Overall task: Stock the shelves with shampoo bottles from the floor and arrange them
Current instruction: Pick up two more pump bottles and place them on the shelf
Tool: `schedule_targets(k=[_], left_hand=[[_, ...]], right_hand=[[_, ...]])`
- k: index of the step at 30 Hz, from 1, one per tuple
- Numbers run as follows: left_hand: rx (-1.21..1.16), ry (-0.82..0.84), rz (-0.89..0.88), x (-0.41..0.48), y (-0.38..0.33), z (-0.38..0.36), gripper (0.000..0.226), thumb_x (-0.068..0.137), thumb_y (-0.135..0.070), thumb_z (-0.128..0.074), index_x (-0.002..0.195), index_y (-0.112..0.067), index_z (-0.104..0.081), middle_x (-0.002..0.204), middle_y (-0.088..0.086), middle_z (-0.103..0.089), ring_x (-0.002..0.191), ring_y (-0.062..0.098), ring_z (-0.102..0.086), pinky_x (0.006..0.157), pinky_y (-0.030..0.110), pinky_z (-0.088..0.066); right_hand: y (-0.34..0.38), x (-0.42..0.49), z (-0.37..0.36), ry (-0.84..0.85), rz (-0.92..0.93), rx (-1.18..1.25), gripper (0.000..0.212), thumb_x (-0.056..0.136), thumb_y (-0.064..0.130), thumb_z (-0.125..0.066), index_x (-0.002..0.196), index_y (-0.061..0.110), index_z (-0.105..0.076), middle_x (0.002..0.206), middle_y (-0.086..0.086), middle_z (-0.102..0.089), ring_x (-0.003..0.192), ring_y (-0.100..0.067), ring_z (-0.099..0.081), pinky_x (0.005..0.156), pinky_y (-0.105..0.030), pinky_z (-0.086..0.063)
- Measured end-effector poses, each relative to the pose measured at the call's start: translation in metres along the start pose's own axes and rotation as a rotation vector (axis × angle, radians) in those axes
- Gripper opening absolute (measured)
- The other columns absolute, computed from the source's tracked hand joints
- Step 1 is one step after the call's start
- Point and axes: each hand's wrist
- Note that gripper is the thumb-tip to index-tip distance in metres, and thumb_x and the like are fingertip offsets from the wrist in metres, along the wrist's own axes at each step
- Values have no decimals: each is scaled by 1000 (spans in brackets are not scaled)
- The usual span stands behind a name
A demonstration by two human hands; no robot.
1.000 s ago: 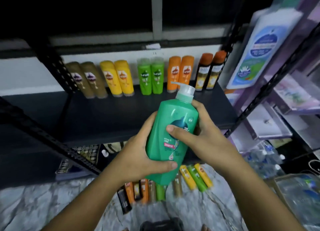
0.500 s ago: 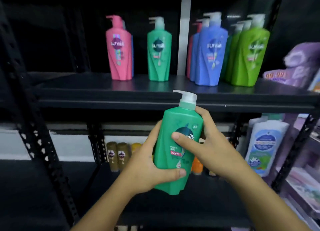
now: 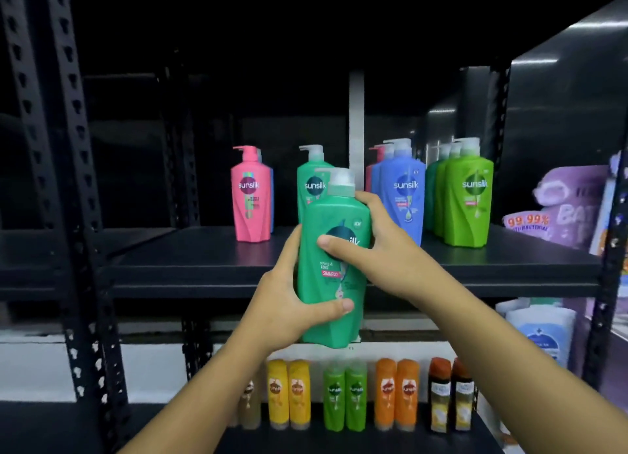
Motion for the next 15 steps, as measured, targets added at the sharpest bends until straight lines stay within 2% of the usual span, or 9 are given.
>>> schedule_targets(k=[3,11,15], left_hand=[[37,-14,-42,18,-5,9,104,72,-20,-94,151,-49,-32,123,-21,-69,110,4,-70,95,40,-59],[-19,29,-129,63,-9,31,96,77,-8,-89,150,-42,-35,133,-8,-66,119,15,-68,98,43,-58],[-62,60,-123,78,-6,40,91,80,-2,-86,146,-43,-38,131,-6,-67,118,16,-68,93,32,-58]], right_hand=[[5,21,4,7,15,-11,65,79,54,-79,131,46,-40,108,21,-71,98,-1,-71,93,-39,-57],[24,68,11,52,55,-106,70,84,50,-76,139,39,-34,109,18,-71,95,2,-70,93,-32,-57],[22,89,7,82,72,-105,72,86,45,-77,141,37,-32,110,14,-71,94,0,-71,92,-32,-58]])
Point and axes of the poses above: each hand's wrist, its own x-axis towards the middle knuckle, its own z-axis out of the back of the hand, y = z × x
